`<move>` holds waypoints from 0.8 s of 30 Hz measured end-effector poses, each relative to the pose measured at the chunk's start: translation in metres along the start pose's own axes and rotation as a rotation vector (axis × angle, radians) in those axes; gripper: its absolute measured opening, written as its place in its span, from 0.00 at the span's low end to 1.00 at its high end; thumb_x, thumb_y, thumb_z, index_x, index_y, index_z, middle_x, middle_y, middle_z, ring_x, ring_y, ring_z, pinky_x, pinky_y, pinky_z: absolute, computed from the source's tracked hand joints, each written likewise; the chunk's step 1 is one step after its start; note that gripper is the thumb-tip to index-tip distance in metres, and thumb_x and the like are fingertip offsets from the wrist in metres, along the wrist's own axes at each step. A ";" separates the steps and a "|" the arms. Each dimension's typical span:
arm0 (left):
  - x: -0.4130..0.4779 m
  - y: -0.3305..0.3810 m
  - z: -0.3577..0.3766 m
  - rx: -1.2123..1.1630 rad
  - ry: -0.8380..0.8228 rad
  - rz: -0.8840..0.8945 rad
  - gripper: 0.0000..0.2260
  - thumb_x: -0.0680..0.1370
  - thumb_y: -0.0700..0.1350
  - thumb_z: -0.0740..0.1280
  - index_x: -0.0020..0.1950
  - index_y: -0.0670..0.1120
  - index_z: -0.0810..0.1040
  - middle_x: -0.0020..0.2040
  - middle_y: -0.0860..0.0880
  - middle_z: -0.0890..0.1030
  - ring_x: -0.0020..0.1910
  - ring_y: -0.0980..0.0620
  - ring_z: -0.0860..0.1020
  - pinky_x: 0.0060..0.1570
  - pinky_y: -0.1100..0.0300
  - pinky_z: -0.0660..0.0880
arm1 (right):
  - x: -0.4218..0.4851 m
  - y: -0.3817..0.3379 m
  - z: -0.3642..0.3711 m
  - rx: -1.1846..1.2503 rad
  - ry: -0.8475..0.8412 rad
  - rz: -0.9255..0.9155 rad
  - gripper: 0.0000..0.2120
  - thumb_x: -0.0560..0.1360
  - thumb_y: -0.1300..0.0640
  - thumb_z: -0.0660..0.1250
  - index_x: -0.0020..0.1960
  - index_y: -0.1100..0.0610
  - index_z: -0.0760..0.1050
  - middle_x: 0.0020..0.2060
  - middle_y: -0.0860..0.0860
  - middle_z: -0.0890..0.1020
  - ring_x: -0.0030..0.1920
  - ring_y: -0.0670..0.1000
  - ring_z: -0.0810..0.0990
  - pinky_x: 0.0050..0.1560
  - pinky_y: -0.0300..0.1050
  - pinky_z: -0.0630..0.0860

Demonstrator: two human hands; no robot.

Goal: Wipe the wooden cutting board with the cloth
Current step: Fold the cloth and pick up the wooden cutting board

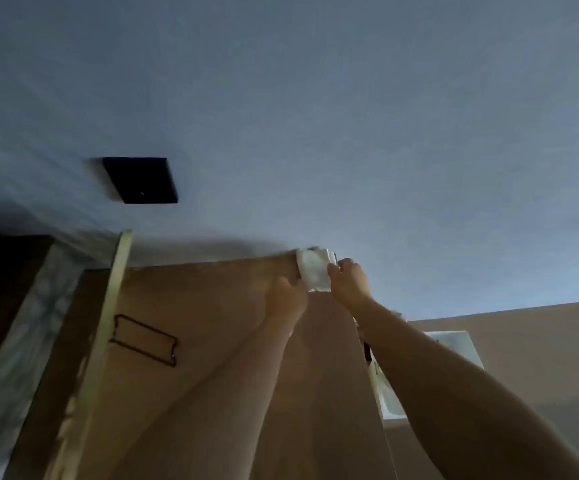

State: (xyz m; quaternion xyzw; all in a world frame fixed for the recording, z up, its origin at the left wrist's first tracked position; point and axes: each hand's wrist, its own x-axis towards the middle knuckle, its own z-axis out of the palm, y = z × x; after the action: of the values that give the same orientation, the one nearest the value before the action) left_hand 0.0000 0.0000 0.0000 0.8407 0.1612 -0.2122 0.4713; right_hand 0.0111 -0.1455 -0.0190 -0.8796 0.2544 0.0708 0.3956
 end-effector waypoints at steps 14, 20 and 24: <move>0.028 0.027 0.033 -0.326 -0.027 0.003 0.13 0.76 0.36 0.65 0.59 0.36 0.79 0.52 0.40 0.83 0.50 0.43 0.83 0.46 0.53 0.82 | 0.031 -0.006 -0.024 0.542 -0.367 0.302 0.22 0.79 0.42 0.68 0.58 0.62 0.80 0.52 0.62 0.83 0.50 0.61 0.83 0.47 0.53 0.81; -0.054 0.021 -0.041 -0.179 0.080 0.233 0.07 0.80 0.51 0.69 0.51 0.48 0.76 0.43 0.50 0.83 0.40 0.53 0.84 0.31 0.64 0.78 | -0.041 -0.061 -0.014 0.794 -0.772 0.160 0.33 0.76 0.33 0.66 0.56 0.65 0.83 0.46 0.61 0.82 0.42 0.60 0.79 0.38 0.51 0.74; -0.111 0.008 -0.122 0.260 0.179 0.484 0.10 0.79 0.60 0.64 0.57 0.58 0.74 0.47 0.63 0.79 0.41 0.61 0.79 0.39 0.69 0.72 | -0.097 -0.097 0.011 0.870 -0.706 0.225 0.31 0.78 0.35 0.66 0.56 0.65 0.81 0.39 0.59 0.83 0.32 0.55 0.81 0.30 0.46 0.75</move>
State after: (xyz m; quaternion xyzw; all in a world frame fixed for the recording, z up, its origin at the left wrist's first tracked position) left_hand -0.0663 0.0931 0.1184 0.9235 -0.0317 -0.0372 0.3805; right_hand -0.0226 -0.0456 0.0688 -0.5262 0.2044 0.2907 0.7725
